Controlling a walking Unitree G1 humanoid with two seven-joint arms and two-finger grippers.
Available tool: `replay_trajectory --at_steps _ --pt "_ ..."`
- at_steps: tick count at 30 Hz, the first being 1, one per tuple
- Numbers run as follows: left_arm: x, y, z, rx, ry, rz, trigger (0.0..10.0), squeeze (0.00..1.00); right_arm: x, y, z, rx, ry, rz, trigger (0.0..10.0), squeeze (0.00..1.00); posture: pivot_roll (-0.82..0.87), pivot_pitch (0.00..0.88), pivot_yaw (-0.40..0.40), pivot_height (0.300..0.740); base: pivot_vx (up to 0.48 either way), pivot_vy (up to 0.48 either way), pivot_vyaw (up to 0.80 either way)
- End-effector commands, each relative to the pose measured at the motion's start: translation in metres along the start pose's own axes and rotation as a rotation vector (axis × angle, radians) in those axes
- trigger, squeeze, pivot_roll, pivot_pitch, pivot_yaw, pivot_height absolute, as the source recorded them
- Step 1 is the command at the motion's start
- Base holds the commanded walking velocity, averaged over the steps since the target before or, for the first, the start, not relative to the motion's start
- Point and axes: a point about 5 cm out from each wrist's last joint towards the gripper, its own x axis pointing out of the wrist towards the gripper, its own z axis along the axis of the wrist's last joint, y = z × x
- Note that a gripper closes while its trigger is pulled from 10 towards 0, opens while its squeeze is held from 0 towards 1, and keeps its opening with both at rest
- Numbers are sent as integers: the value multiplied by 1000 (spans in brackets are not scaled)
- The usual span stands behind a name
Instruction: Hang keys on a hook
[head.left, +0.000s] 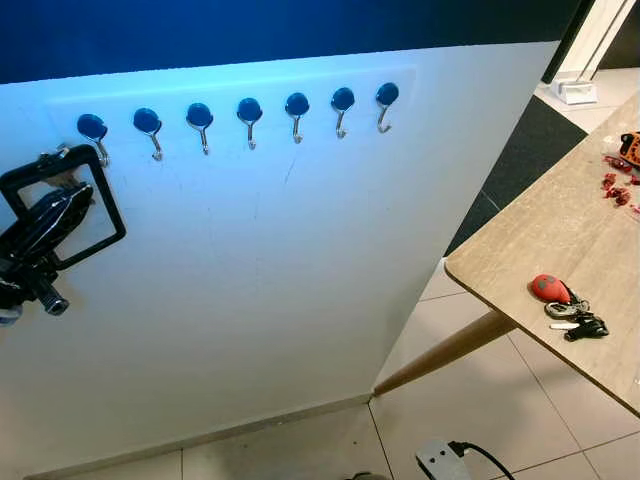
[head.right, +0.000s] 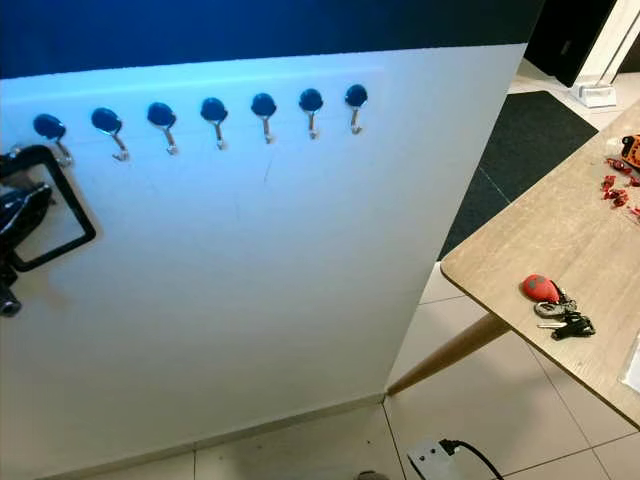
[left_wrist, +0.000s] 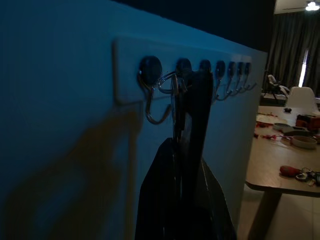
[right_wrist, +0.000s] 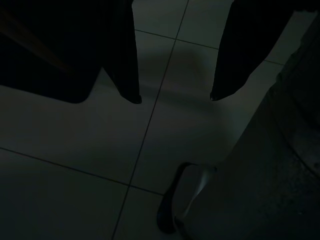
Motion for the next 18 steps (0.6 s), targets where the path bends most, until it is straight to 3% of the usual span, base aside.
replay_trajectory --at_steps 1,8,18 --pt "3 -6 3 2 14 -49 10000 0 0 3 -5 10 15 8 10000 0 -13 83 -19 740 0 0 0" --pt "12 -15 -10 -58 16 -112 10000 0 0 2 -4 12 11 4 10000 0 -17 81 -17 740 0 0 0" --pt "23 -10 -13 -57 -9 -95 10000 0 0 3 -5 17 15 4 10000 0 -25 78 -15 740 0 0 0"
